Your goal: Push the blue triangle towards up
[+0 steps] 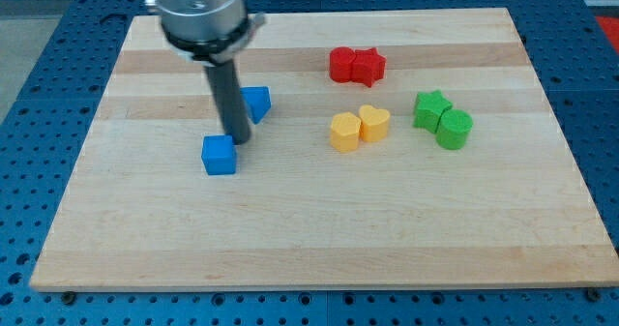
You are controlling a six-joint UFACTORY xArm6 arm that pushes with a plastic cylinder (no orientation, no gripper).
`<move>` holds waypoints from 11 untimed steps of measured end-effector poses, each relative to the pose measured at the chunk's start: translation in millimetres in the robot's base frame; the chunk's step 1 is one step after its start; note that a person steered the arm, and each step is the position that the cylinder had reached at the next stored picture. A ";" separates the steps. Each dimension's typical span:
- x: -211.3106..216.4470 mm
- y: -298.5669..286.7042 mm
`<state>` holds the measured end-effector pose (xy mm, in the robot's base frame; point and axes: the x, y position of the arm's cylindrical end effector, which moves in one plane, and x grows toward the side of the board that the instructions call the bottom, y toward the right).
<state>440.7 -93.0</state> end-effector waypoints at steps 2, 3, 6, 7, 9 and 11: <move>6.3 37.1; 5.9 40.8; -44.5 8.8; -57.2 -0.2; -72.1 -18.1; -83.8 -24.2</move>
